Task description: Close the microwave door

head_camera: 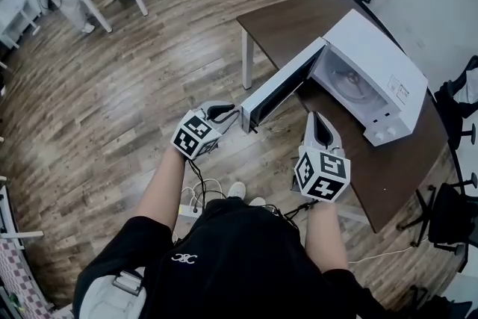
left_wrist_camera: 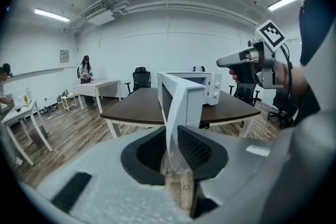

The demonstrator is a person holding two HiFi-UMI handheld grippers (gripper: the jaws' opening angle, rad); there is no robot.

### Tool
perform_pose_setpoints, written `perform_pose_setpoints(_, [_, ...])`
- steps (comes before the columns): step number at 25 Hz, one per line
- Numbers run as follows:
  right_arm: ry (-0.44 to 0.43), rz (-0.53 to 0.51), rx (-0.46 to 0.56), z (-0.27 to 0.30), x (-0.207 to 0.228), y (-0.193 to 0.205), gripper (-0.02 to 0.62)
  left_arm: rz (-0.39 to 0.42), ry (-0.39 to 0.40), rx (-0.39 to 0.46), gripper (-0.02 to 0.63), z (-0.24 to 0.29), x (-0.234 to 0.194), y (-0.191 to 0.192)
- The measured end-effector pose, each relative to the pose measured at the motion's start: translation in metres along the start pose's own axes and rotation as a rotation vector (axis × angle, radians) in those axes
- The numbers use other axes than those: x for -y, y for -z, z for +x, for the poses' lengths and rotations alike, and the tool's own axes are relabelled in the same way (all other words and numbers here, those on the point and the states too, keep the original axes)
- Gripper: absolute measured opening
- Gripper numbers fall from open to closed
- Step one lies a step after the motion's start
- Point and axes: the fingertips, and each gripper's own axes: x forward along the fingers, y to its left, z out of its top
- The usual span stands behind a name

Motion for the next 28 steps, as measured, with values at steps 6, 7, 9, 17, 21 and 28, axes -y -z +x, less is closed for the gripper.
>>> perform_pose_setpoints(6, [0.03, 0.017, 0.003, -0.003, 0.008, 0.0, 0.009, 0.017, 0.089, -0.014, 0.077, 0.004, 0.025, 0.0])
perform_pose_setpoints(7, [0.034, 0.02, 0.004, -0.004, 0.009, 0.0, 0.009, 0.024, 0.117, -0.015, 0.092, 0.006, 0.03, -0.001])
perform_pose_setpoints(9, [0.044, 0.026, 0.006, -0.006, 0.011, -0.001, 0.009, 0.051, 0.17, -0.033, 0.137, 0.012, 0.043, -0.001])
perform_pose_setpoints(17, [0.116, 0.05, 0.015, -0.021, 0.034, -0.001, 0.009, 0.195, 0.352, -0.094, 0.184, 0.046, 0.109, -0.006])
perform_pose_setpoints(21, [0.172, 0.069, 0.018, -0.034, 0.052, 0.001, 0.009, 0.252, 0.422, -0.088, 0.219, 0.061, 0.134, -0.016])
perform_pose_setpoints(28, [0.297, 0.12, 0.027, -0.064, 0.093, 0.008, 0.009, 0.298, 0.561, -0.087, 0.219, 0.089, 0.179, -0.031])
